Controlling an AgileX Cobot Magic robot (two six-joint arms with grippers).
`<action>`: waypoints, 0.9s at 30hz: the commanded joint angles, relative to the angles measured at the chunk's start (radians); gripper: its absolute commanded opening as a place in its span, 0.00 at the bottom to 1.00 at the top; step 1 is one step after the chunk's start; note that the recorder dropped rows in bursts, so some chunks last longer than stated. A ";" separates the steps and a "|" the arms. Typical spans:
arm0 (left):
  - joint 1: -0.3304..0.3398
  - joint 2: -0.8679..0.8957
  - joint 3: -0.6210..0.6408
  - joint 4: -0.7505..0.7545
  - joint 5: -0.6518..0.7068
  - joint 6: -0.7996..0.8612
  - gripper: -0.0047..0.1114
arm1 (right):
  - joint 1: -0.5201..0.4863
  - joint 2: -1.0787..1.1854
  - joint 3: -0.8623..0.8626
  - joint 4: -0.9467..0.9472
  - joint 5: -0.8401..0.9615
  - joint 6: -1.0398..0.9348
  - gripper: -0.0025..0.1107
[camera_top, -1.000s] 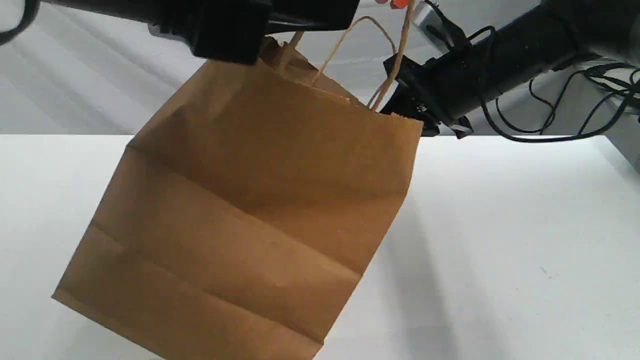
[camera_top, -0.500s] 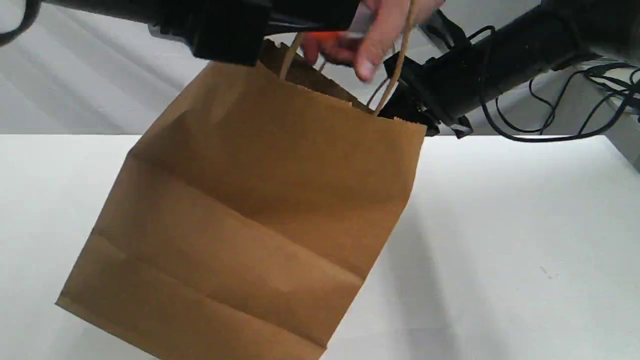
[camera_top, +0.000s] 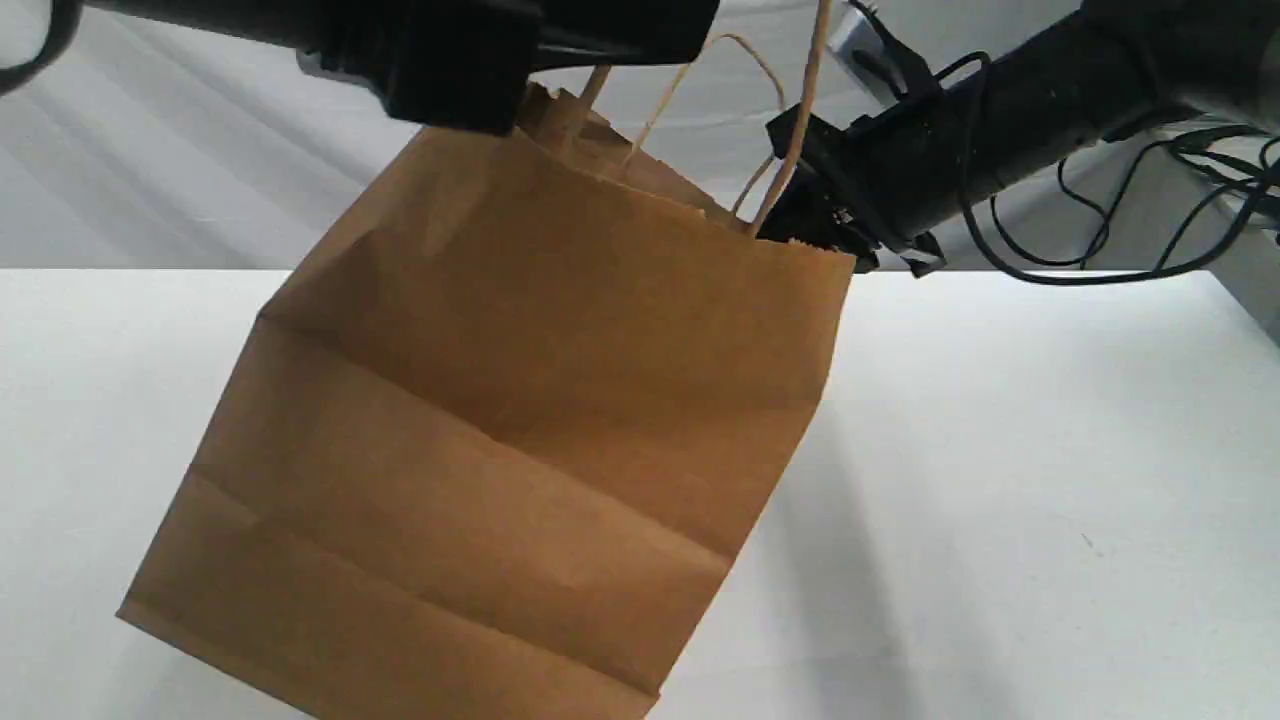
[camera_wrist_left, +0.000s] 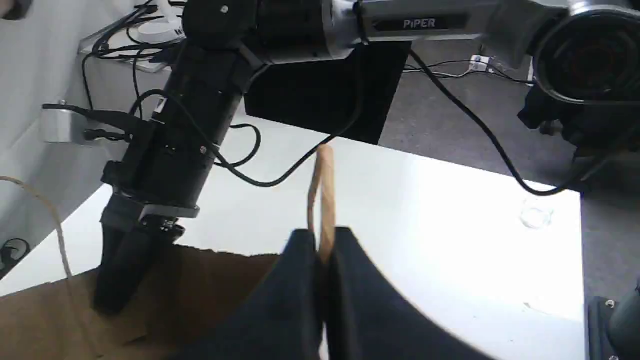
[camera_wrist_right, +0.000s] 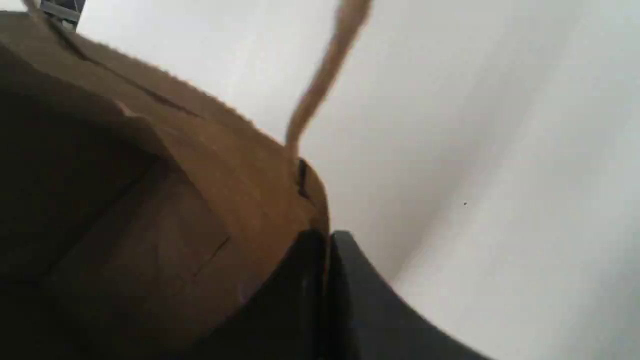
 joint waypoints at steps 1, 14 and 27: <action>0.002 -0.005 -0.009 0.030 -0.002 -0.011 0.04 | -0.007 -0.008 -0.006 0.003 -0.009 -0.009 0.02; 0.002 -0.016 0.098 -0.083 -0.162 0.097 0.04 | -0.034 -0.113 -0.082 -0.054 -0.009 -0.011 0.02; 0.002 -0.030 0.331 -0.796 -0.292 0.591 0.04 | 0.035 -0.122 -0.189 -0.236 -0.009 0.080 0.02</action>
